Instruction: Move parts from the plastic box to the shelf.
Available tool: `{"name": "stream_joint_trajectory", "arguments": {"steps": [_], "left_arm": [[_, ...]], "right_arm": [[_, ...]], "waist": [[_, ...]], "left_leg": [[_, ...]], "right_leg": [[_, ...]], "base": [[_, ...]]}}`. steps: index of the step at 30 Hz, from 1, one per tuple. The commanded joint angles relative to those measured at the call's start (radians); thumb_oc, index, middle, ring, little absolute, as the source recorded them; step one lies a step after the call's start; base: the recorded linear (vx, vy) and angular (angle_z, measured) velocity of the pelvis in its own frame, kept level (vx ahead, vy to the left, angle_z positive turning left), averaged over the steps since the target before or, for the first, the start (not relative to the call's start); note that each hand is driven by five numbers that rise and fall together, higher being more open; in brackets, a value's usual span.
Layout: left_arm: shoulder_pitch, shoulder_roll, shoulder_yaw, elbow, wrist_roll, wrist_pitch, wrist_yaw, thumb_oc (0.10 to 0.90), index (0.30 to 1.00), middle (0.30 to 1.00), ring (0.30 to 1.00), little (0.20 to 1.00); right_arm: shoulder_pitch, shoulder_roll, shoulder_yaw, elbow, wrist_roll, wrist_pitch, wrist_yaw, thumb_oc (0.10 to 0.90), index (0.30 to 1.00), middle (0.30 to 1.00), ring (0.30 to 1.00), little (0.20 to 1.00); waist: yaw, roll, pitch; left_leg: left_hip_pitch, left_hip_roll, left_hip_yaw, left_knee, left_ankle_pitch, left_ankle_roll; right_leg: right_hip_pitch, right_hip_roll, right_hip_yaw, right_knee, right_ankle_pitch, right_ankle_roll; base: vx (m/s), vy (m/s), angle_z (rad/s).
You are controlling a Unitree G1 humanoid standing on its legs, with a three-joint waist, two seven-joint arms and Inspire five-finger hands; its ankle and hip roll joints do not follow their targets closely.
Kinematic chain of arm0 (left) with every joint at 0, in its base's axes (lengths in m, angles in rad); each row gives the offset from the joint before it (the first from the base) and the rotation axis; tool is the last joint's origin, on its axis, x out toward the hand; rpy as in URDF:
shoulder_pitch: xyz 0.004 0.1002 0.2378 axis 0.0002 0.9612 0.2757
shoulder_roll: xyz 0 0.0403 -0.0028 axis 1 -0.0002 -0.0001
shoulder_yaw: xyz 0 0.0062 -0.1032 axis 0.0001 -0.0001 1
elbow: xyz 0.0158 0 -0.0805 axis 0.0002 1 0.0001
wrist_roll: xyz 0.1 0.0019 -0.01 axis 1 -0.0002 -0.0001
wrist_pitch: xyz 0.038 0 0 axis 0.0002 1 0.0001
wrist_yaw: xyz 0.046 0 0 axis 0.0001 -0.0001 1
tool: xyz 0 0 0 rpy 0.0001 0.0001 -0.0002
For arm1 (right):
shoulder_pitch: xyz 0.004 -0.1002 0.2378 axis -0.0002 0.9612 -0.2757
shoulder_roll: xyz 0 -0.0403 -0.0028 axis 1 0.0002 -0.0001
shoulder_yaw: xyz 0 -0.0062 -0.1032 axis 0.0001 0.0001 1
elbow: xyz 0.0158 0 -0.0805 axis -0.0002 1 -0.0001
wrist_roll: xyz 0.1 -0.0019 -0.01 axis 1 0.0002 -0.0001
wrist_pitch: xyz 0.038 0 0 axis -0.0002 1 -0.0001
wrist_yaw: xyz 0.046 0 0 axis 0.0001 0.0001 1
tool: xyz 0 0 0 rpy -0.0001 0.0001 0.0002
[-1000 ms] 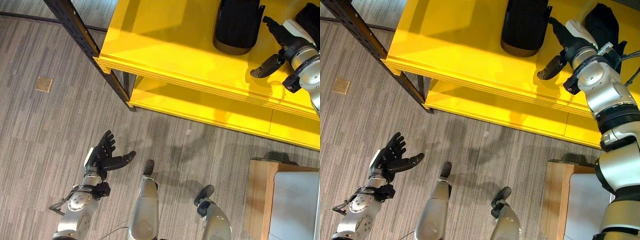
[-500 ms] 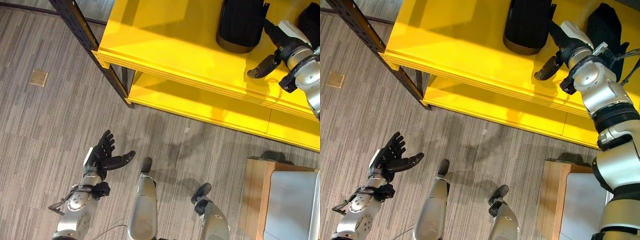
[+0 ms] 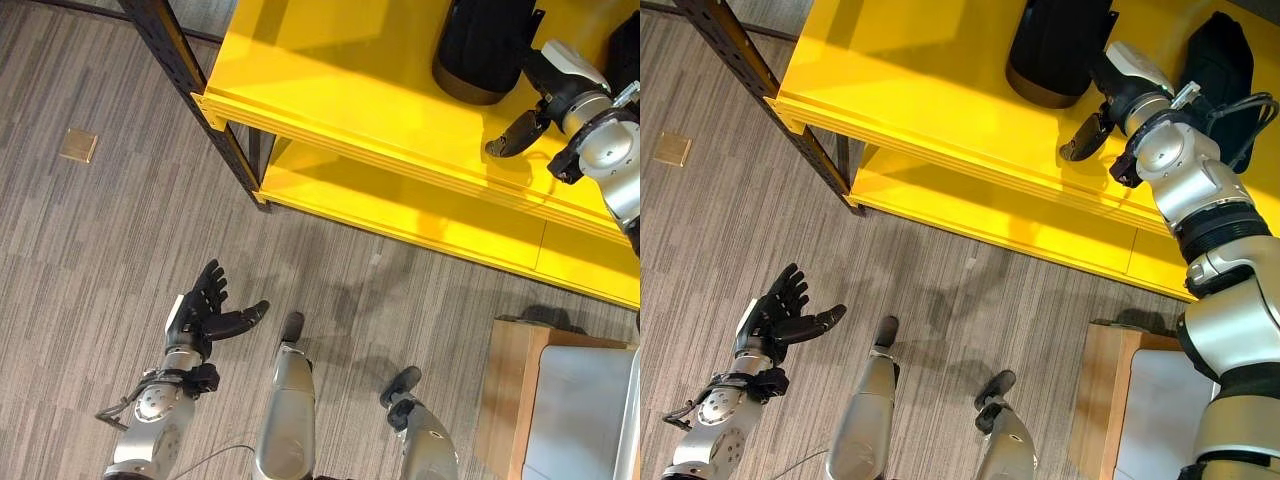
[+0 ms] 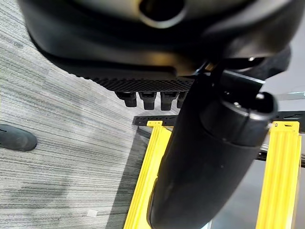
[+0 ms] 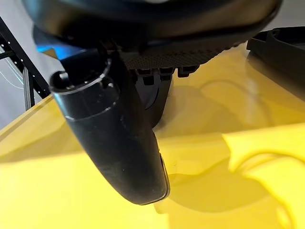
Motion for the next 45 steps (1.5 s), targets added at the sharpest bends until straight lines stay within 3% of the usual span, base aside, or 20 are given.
{"name": "stream_joint_trajectory", "arguments": {"steps": [1,12,23,33,45], "left_arm": [[0.018,0.056,0.065,-0.091,-0.021,-0.102,0.006,0.9,1.0,1.0,1.0,1.0],[0.015,0.048,0.062,-0.087,-0.021,-0.101,0.012,0.9,1.0,1.0,1.0,1.0],[0.019,0.034,0.058,-0.093,-0.012,-0.095,0.009,0.9,1.0,1.0,1.0,1.0],[0.014,0.02,0.073,-0.085,0.013,-0.09,0.013,0.9,1.0,1.0,1.0,1.0],[0.014,0.018,0.081,-0.081,0.017,-0.089,0.011,0.9,1.0,1.0,1.0,1.0]], "right_arm": [[-0.188,-0.011,0.022,-0.001,-0.005,-0.026,-0.072,0.9,1.0,1.0,1.0,1.0],[-0.154,0.019,0.017,0.013,-0.023,-0.02,-0.063,0.9,1.0,1.0,1.0,1.0],[-0.086,0.025,0.063,0.044,-0.126,-0.004,-0.012,0.9,1.0,1.0,1.0,1.0],[0.046,-0.05,0.084,-0.166,-0.203,-0.015,0.07,0.9,1.0,1.0,1.0,1.0],[0.072,-0.088,0.071,-0.21,-0.208,-0.019,0.082,0.9,1.0,1.0,1.0,1.0]], "waist": [[0.003,-0.033,-0.022],[0.005,-0.025,-0.004],[-0.001,-0.028,0.008],[-0.03,-0.047,0.008],[-0.037,-0.054,0.003]], "left_leg": [[-0.033,-0.021,-0.001,-0.046,0.017,0.05],[-0.048,-0.021,-0.003,-0.036,0.018,0.051],[-0.05,-0.018,0.0,-0.031,0.014,0.051],[-0.04,-0.007,0.01,-0.027,0.008,0.051],[-0.031,-0.003,0.012,-0.035,0.008,0.05]], "right_leg": [[0.132,0.046,0.076,0.09,-0.11,0.012],[0.121,0.051,0.08,0.091,-0.123,0.006],[0.117,0.051,0.082,0.097,-0.123,0.006],[0.114,0.053,0.095,0.098,-0.124,0.006],[0.119,0.055,0.095,0.093,-0.12,0.008]], "base": [[0.0,0.0,0.0],[0.0,0.0,0.0],[0.0,0.0,0.0],[-0.01,0.006,-0.05],[0.0,0.0,0.0]]}}
